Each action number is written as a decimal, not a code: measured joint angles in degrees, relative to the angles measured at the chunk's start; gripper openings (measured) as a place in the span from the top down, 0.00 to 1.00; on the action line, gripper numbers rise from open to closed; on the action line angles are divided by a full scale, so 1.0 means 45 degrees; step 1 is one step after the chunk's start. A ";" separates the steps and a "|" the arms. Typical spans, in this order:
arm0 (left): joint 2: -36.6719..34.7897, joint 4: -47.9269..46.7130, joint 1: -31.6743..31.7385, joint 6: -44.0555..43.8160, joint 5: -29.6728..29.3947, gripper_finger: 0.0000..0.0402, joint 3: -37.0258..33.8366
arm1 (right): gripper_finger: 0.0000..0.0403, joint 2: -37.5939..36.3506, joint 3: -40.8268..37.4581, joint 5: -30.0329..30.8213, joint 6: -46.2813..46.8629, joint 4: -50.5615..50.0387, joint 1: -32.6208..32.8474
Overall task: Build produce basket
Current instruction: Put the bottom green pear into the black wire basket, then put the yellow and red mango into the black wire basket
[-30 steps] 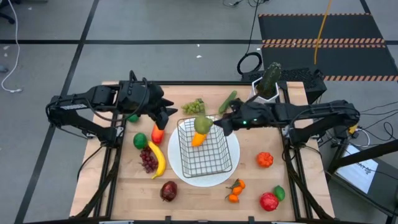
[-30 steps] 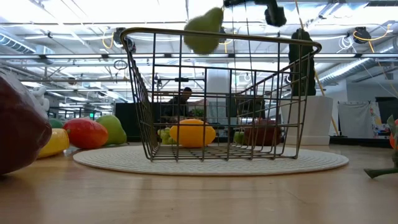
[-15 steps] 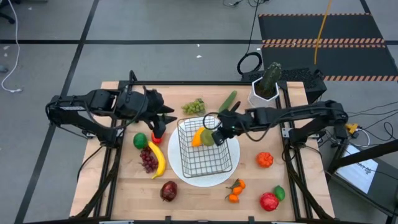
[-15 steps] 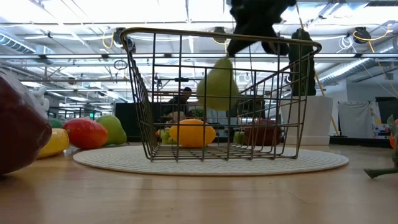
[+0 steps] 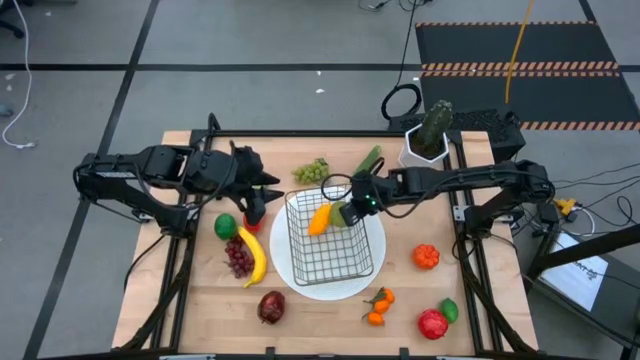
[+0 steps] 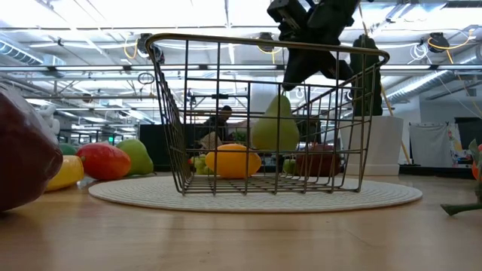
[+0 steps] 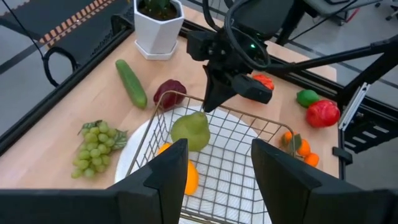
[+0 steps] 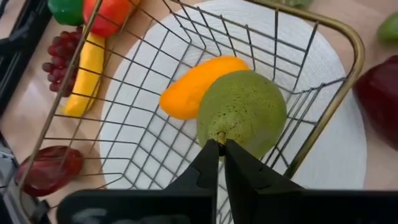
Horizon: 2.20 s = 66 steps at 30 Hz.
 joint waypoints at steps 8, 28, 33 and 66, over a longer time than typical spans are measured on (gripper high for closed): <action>0.0004 0.0010 0.0317 -0.0053 -0.0140 0.56 0.0000 | 0.99 0.0004 -0.0005 -0.0348 -0.0799 -0.0038 -0.0561; 0.0004 0.0029 0.1123 -0.0259 -0.0133 0.56 0.0000 | 0.83 0.0258 -0.0029 -0.1277 -0.2127 0.0364 -0.1085; 0.0004 0.0029 0.1126 -0.0196 -0.0125 0.56 0.0000 | 0.74 0.0256 -0.0029 -0.1243 -0.2616 0.0822 -0.1085; 0.0021 -0.4860 0.1329 -0.8300 0.1967 0.56 -0.4226 | 0.68 -0.2429 -0.0029 -0.0257 -0.5484 0.3153 -0.1902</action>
